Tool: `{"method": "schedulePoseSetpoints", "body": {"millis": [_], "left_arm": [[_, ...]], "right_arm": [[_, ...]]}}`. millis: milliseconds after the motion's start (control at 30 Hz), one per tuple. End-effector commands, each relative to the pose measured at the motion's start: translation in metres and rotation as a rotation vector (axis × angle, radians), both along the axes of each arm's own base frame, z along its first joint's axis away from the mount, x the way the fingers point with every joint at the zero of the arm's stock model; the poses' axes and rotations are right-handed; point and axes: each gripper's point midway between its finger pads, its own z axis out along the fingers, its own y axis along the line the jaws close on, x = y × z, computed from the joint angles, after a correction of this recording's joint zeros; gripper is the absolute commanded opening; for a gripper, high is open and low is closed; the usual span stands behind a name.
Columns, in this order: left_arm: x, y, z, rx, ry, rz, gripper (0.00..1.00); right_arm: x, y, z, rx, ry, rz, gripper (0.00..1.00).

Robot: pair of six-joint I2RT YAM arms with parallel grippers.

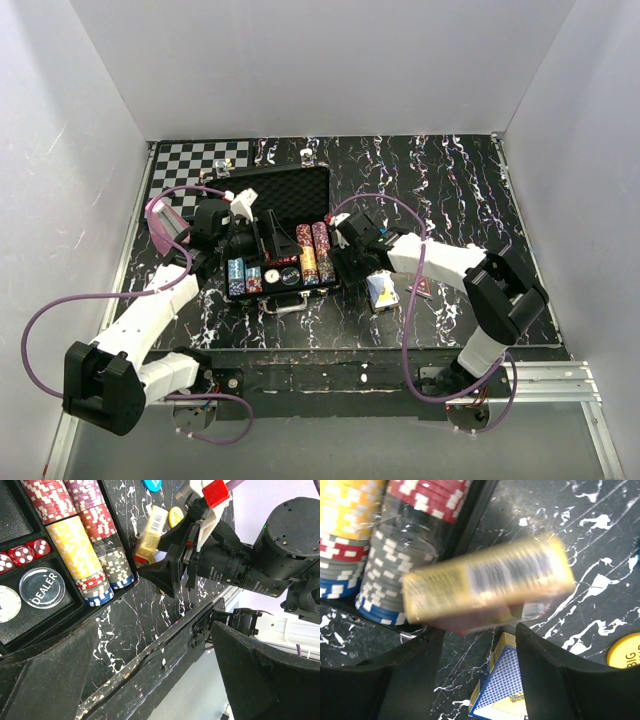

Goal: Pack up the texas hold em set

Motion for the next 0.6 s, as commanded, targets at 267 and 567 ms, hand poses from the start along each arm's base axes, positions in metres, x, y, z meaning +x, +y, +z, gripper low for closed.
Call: {"method": "schedulePoseSetpoints", "body": {"millis": [267,567], "left_arm": [[-0.001,0.003,0.013,0.009,-0.057,-0.011,0.98],[0.001,0.008,0.016,0.053,-0.089,-0.008,0.98]], "right_arm": [[0.012,0.018,0.020,0.153,-0.092,-0.125,0.84],[0.021,0.005,0.046,0.160,-0.151,-0.063,0.89]]}}
